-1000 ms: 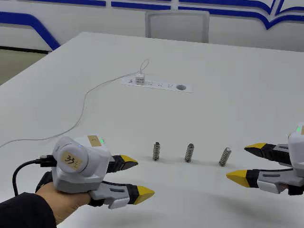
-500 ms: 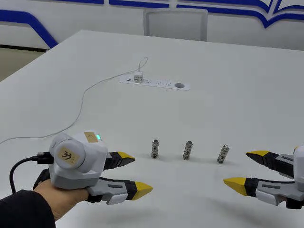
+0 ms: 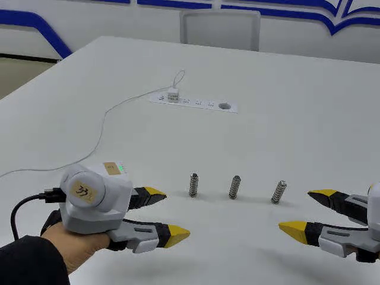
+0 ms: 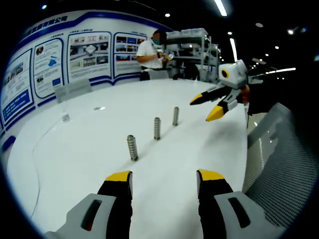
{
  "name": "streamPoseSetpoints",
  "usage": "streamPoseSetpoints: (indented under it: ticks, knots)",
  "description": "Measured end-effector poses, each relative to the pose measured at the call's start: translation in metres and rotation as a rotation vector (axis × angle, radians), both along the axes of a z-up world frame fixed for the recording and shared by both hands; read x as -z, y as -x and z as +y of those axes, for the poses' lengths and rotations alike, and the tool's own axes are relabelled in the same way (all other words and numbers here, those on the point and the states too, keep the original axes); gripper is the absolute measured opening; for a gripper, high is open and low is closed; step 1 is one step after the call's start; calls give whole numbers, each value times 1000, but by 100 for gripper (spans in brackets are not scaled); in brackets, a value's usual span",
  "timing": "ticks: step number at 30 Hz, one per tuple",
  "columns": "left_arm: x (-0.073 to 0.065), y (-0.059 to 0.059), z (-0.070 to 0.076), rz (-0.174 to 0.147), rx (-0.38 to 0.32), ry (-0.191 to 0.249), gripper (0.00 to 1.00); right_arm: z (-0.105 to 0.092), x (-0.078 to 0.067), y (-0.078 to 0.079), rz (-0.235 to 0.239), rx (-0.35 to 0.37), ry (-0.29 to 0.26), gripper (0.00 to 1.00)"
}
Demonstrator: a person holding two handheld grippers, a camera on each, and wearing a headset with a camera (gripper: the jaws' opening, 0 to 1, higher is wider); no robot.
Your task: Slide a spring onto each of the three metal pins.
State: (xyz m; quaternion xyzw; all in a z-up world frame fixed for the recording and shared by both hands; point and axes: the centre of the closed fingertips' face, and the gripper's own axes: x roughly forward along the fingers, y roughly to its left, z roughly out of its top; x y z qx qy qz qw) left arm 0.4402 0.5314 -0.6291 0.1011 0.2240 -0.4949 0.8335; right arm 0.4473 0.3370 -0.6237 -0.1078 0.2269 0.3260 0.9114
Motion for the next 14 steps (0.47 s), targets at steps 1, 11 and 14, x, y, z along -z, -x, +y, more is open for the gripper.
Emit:
streamPoseSetpoints:
  ticks: [1, 11, 14]
  knots:
    - [0, 0, 0, 0, 0, 0, 53, 0, 0, 0, 2, 1, -1, 60]
    - [0, 0, 1, 1, -3, -2, 53, 0, 2, 2, 10, 5, -2, 60]
    - [1, 0, 1, 3, -4, -3, 53, 1, 2, 2, 12, 2, -2, 59]
